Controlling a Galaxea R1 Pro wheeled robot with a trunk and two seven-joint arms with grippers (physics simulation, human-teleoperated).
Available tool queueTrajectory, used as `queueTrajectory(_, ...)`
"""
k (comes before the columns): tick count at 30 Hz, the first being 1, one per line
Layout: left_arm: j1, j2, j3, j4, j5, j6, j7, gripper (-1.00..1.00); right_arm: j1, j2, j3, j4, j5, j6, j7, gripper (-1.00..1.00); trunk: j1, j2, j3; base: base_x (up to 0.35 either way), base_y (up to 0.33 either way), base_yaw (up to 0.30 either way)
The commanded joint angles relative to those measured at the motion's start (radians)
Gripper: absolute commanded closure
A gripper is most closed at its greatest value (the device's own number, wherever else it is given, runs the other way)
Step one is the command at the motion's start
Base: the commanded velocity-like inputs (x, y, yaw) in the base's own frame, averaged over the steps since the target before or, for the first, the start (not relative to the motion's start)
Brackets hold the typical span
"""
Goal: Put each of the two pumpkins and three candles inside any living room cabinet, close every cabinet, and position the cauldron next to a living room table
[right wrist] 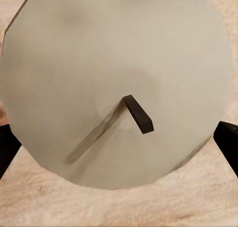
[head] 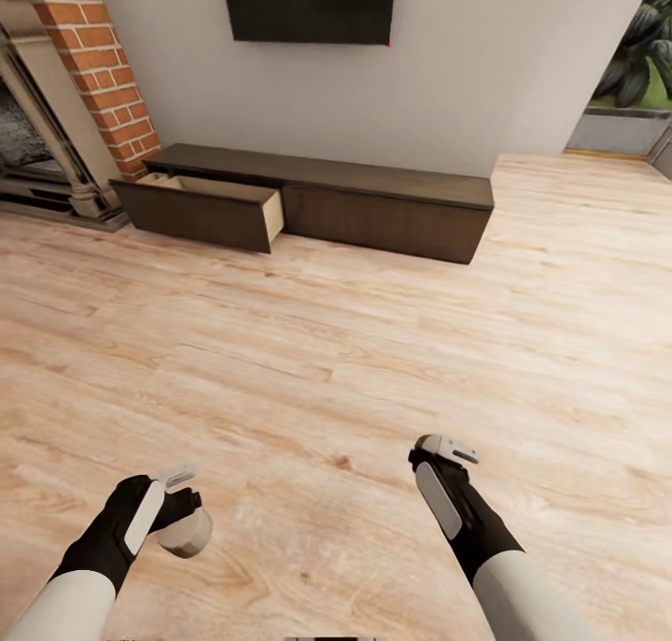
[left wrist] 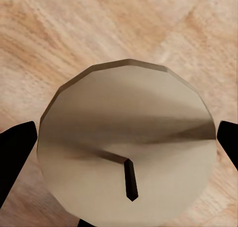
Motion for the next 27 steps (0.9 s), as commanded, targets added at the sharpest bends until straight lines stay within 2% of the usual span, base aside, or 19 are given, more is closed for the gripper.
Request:
queueTrajectory(1, 0.000, 0.000, 0.000, 0.000, -0.001, 0.000, 0.000, 1.00, 0.000, 0.000, 0.004, 0.000, 0.004, -0.013, -0.001, 1.00, 0.000, 0.000, 0.001, 0.037, 0.000, 0.194)
queueTrajectory(7, 0.000, 0.000, -0.001, 0.000, -0.001, 0.001, 0.000, 1.00, 0.003, -0.001, 0.011, 0.000, 0.012, -0.040, 0.000, 1.00, 0.000, 0.000, 0.011, 0.037, 0.000, 0.083)
queueTrajectory(14, 0.000, 0.000, 0.000, 0.000, -0.001, 0.000, 0.000, 1.00, 0.001, -0.001, 0.012, 0.000, 0.010, -0.070, 0.000, 1.00, 0.000, 0.000, 0.022, 0.167, 0.000, 0.006)
queueTrajectory(27, 0.000, -0.001, 0.000, 0.000, -0.001, 0.000, 0.000, 1.00, 0.001, 0.002, 0.013, 0.000, 0.009, -0.076, 0.004, 1.00, 0.000, 0.000, 0.044, 0.013, 0.000, 0.000)
